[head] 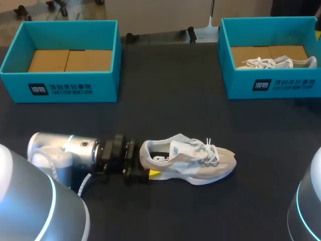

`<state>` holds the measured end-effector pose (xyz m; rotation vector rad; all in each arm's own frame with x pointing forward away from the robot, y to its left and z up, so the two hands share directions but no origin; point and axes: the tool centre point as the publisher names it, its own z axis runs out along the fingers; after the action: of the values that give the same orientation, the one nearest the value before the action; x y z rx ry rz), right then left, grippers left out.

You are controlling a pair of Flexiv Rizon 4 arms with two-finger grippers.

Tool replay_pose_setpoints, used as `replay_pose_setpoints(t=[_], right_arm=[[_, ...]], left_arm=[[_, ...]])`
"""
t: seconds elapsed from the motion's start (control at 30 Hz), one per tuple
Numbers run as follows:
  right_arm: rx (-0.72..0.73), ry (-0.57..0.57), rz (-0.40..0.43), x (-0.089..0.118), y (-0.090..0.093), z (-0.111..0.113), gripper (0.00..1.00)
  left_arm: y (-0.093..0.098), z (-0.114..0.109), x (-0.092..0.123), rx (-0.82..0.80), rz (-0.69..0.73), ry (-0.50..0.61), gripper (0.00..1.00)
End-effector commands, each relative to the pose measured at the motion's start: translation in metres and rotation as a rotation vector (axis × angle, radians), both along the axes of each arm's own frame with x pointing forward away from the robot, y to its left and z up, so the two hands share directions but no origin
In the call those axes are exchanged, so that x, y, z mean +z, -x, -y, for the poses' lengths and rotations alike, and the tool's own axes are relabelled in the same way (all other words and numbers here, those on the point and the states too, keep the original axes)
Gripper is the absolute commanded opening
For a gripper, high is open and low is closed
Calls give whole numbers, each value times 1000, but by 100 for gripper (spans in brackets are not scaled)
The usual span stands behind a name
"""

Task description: Take the shoe out of the shoebox, open the shoe tongue, remove and reinsert the insole, then place the shoe into the shoebox

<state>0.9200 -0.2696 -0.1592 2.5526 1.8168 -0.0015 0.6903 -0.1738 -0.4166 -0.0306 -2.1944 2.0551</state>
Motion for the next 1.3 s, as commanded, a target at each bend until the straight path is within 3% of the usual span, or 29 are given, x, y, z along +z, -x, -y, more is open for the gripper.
replay_pose_setpoints(t=[0.03,0.8,0.97,1.1,1.23,1.3], right_arm=[[-1,0,0,0,0,0,100],[-1,0,0,0,0,0,100],[-18,30,37,10,19,-30,100],[-13,50,42,10,47,-72,100],[2,3,49,10,64,-107,100],[12,-14,48,10,65,-114,100]], left_arm=[[0,0,1,14,5,1,0],[-2,0,2,6,1,2,0],[-2,0,2,6,1,2,0],[-2,0,2,6,1,2,0],[-2,0,2,6,1,2,0],[-2,0,2,6,1,2,0]])
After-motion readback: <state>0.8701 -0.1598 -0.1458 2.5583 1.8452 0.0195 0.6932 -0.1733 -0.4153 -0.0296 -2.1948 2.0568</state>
